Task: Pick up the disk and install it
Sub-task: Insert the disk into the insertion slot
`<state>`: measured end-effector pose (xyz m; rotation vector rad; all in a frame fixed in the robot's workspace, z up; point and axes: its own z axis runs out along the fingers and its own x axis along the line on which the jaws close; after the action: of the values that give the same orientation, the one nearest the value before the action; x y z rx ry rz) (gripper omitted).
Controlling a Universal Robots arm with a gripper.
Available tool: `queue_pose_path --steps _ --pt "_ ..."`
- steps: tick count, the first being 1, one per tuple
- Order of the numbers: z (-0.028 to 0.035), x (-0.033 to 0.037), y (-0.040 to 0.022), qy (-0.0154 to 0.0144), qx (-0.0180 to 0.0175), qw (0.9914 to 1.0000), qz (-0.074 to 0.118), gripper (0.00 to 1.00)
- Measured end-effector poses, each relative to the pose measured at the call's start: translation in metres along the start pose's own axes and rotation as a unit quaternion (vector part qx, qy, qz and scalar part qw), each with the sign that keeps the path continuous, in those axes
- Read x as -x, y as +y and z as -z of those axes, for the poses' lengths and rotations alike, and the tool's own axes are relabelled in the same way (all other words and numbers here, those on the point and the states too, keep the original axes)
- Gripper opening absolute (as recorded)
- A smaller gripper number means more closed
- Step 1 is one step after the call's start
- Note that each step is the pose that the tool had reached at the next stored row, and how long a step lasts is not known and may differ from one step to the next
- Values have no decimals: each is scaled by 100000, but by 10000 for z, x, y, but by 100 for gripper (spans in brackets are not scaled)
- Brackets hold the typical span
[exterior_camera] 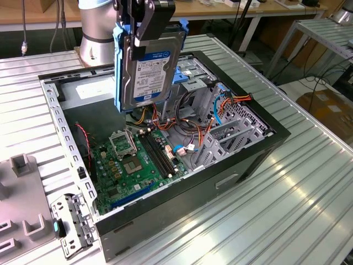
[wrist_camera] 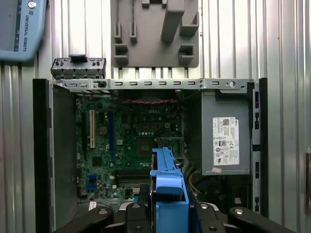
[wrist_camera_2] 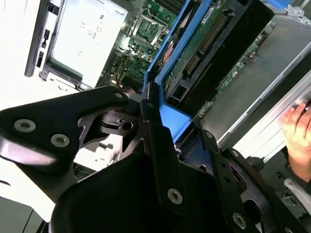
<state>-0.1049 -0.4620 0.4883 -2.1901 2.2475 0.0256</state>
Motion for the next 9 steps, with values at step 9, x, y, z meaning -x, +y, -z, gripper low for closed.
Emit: queue_pose_path --steps 9 --pt "-1 -104 -20 173 -7 100000 -5 37"
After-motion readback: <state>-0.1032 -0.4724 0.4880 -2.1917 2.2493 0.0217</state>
